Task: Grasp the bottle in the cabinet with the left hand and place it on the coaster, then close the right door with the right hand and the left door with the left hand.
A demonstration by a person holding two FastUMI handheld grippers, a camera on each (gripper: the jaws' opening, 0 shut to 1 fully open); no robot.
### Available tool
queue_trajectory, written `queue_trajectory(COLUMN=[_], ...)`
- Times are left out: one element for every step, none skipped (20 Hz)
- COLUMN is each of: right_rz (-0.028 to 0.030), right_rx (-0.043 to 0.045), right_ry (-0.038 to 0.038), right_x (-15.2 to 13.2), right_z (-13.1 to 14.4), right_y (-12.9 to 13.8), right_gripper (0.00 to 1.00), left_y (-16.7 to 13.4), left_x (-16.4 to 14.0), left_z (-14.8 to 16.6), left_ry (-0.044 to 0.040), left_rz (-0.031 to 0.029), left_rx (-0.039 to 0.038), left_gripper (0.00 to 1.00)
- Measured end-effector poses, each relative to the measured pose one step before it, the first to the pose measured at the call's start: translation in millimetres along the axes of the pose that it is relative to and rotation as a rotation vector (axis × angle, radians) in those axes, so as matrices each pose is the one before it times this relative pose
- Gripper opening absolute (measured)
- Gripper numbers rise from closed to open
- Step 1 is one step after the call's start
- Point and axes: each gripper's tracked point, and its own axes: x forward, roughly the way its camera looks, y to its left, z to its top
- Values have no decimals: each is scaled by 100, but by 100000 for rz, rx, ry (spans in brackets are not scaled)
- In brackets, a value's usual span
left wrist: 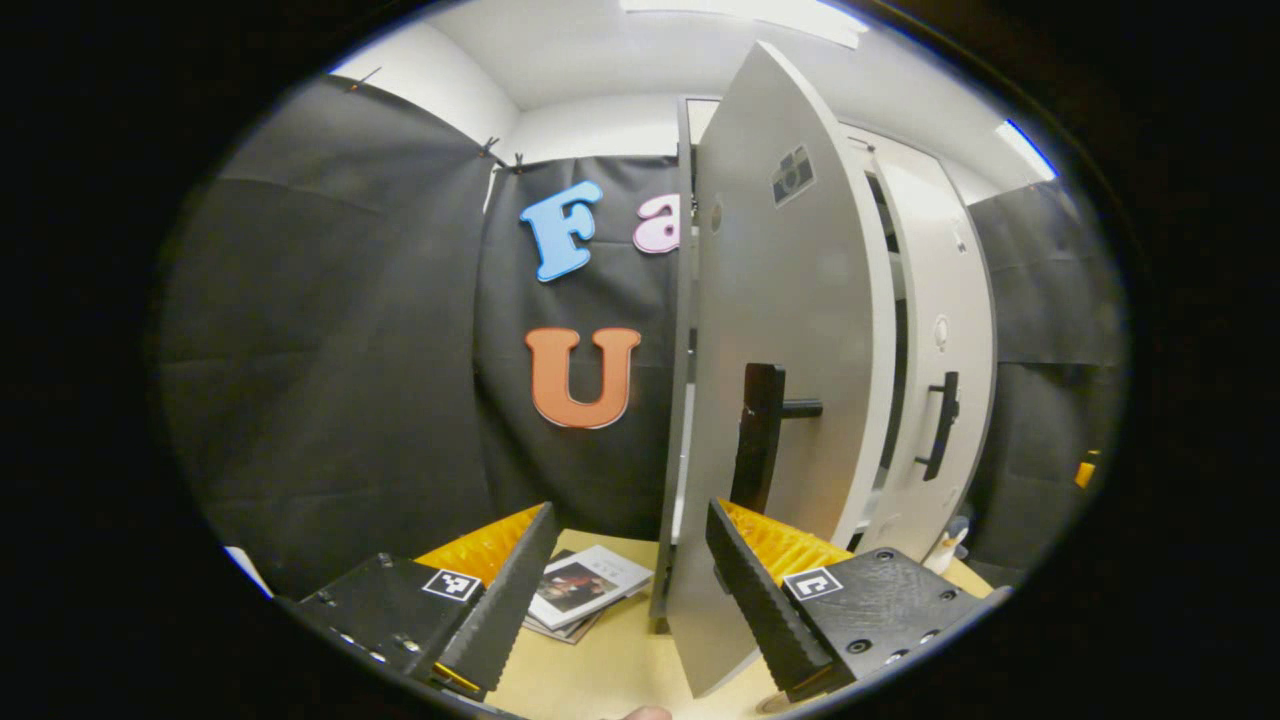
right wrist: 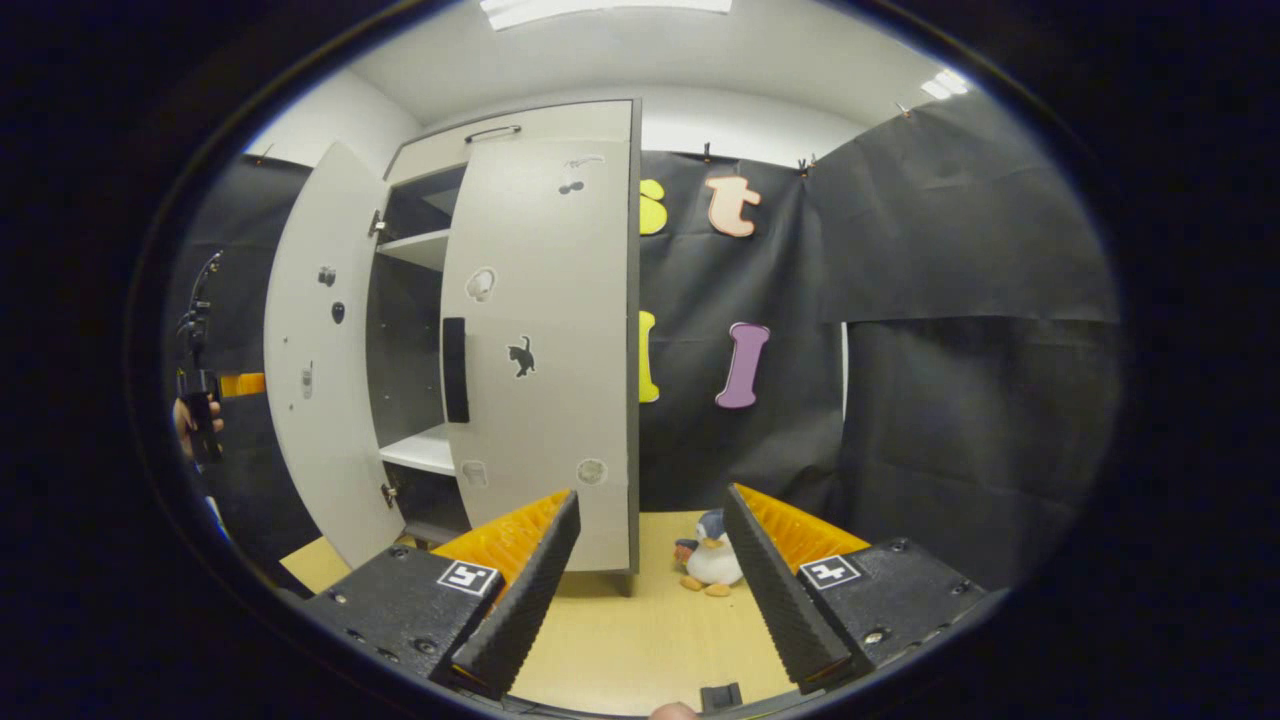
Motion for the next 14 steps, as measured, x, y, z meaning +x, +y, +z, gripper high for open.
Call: queue_trajectory(right_rz=[-165, -22, -276, -18, 113, -79, -600, -832, -376, -289, -429, -573, -852, -356], right_rx=[-73, -343, -948, -1271, -1246, -966, -331, 306, 720, 670, 366, -44, -314, -369], right_ry=[-105, 6, 189, -516, -1045, -730, -490, -524, -197, 174, -46, -110, -102, 71], right_x=[-40, -39, -118, -191, -176, -192, -93, -105, 15, -13, -99, -110, 4, 66], right_z=[81, 27, -3, 322, 352, 255, 185, 114, 149, -88, -77, 55, 66, 81], right_y=[-58, 19, -9, -17, 43, -80, -178, -358, -201, -127, -213, -249, -290, -108], right_gripper=[95, 95, 95, 95, 95, 95, 95, 95, 95, 95, 95, 95, 95, 95], left_y=[-804, -644, -535, -356, -214, -116, -282, -405, -510, -555, -571, -477, -408, -615], left_x=[156, 112, 45, 108, 361, -51, -78, 124, 521, 593, 429, 308, 425, 630], left_z=[37, -11, 196, 537, 459, 76, -206, -188, 121, 18, 7, -143, -114, -156], left_ry=[95, -9, -493, -2380, -1362, -168, -205, 360, 440, 103, -236, 260, 377, 532], left_rz=[-2161, -1288, -263, 44, 168, -91, -809, -1450, -1473, -1370, -1336, -1111, -1162, -1384], left_rx=[-145, 246, 1267, 2561, 2396, 1571, 147, -1094, -1692, -1328, -843, -173, 549, 605], left_gripper=[95, 95, 96, 98, 100, 100, 97, 94, 92, 89, 92, 96, 100, 100])
